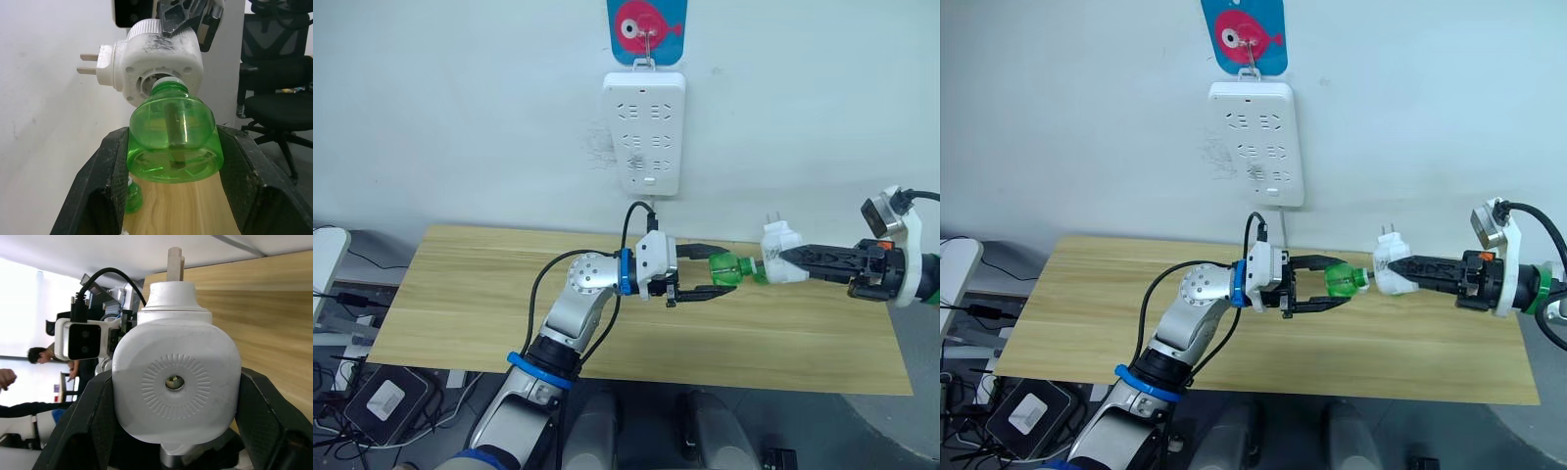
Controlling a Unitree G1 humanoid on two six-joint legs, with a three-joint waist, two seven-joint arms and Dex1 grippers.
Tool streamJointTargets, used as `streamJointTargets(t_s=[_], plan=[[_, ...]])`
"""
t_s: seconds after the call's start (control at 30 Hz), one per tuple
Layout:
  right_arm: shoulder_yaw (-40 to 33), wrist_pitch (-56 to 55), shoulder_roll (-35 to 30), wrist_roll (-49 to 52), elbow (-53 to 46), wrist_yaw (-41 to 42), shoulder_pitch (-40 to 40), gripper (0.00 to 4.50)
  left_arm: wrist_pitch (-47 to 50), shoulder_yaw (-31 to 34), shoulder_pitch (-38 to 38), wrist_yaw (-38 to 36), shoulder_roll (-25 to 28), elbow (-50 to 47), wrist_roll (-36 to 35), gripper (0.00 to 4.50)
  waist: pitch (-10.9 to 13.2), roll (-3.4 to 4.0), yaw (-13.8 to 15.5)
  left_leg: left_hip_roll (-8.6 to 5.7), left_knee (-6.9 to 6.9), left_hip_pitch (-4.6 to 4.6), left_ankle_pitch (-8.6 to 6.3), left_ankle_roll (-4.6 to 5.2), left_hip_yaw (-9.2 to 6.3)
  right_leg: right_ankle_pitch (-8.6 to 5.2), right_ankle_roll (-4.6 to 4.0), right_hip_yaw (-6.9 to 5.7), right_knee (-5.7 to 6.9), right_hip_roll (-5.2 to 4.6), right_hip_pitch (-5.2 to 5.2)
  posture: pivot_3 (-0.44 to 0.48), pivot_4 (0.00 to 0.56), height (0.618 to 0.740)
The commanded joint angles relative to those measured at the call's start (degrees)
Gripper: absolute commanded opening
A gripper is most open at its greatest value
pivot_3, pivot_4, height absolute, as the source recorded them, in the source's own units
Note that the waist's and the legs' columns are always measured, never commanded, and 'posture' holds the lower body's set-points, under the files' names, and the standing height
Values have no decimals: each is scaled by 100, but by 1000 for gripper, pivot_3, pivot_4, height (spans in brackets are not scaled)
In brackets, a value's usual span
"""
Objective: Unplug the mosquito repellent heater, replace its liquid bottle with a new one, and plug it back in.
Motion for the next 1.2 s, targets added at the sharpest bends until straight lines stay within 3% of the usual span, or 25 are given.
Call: streamJointTargets(t_s=[0.03,1.2], plan=[[-122,63,-139,31,39,121,-72,2965,-188,-45,-31,-77,-34,-354,-111,2253,0,0,1,0,0,0,0,0,0,0,0,0,0,0,0,-99,284,740],[-134,61,-128,31,-33,265,26,2965,-354,-87,-200,59,-83,-93,18,2253,0,0,-2,0,0,-1,0,0,-2,0,0,-2,-2,0,0,-104,284,740]])
